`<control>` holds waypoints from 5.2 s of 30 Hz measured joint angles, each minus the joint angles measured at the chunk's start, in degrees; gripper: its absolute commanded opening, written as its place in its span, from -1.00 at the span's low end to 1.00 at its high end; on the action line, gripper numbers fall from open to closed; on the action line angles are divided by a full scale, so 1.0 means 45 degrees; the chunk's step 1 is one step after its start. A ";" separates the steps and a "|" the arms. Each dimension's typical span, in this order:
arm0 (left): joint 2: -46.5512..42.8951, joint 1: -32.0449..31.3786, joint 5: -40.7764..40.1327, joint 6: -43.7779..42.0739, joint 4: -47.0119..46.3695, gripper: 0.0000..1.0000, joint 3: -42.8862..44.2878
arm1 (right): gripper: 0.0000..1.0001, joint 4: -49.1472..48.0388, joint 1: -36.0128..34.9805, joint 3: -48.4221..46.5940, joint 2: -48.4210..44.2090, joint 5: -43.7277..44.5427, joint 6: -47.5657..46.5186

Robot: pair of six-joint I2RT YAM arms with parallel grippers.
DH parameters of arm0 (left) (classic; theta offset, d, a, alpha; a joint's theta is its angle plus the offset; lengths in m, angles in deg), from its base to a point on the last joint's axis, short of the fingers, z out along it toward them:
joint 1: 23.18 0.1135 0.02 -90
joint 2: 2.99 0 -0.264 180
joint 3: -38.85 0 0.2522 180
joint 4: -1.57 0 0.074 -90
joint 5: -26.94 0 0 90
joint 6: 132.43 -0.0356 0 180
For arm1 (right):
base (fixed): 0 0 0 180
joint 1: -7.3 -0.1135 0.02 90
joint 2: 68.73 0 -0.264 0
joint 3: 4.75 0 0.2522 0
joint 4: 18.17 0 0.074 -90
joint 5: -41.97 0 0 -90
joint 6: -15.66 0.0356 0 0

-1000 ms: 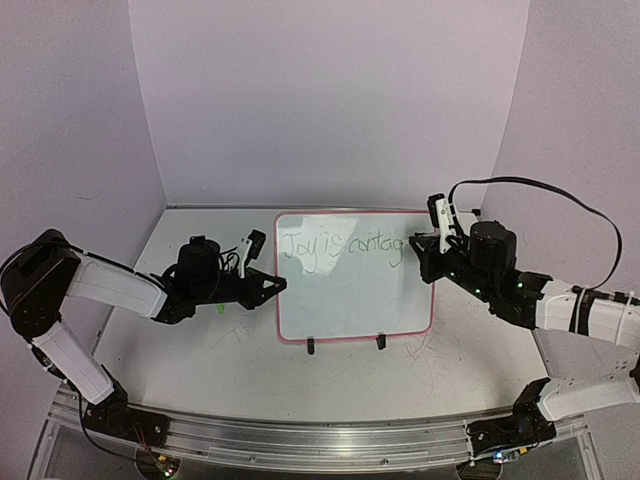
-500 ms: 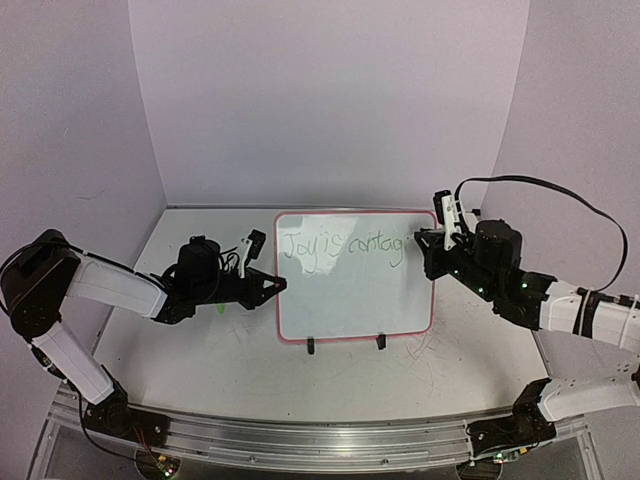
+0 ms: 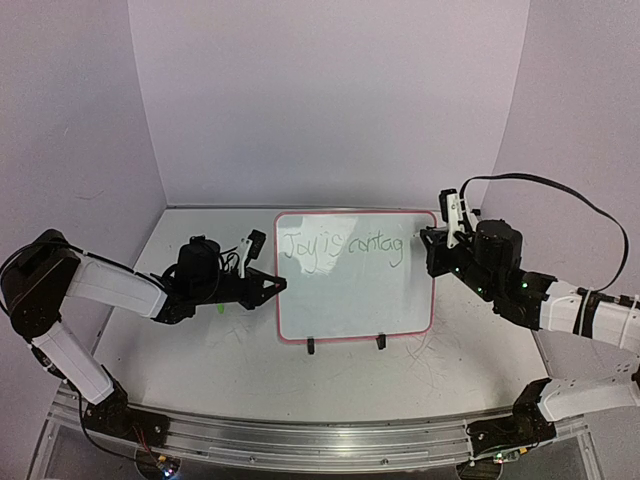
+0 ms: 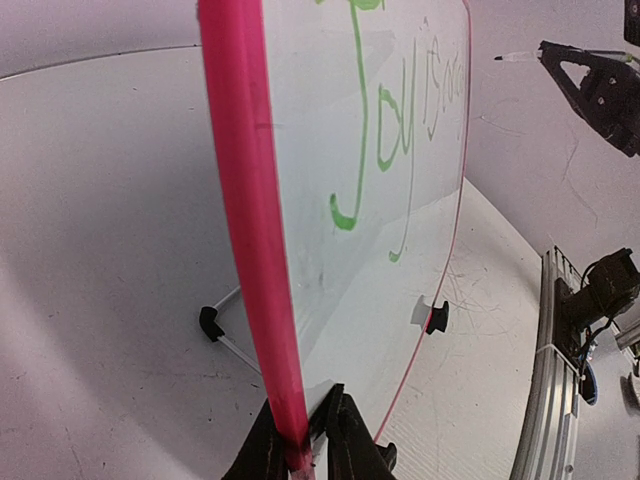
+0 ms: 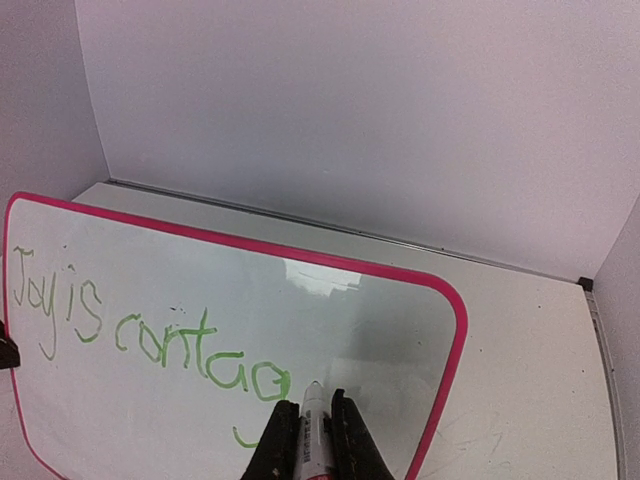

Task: Write a sentence on the whiteboard

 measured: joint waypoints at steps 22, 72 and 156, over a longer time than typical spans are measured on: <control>-0.0049 -0.0015 -0.0034 -0.0008 0.0024 -1.00 -0.0010 | -1.00 0.0389 0.0015 -0.0094 0.0242 -0.0206 0.0061; -0.0049 -0.0015 -0.0038 -0.0010 0.0034 -1.00 -0.0005 | -1.00 -0.1005 0.0015 -0.0476 0.1540 -0.0221 -0.0481; -0.0049 -0.0015 -0.0038 -0.0015 0.0044 -1.00 -0.0010 | -1.00 -0.0335 0.0015 -0.0656 0.1596 -0.0002 -0.0384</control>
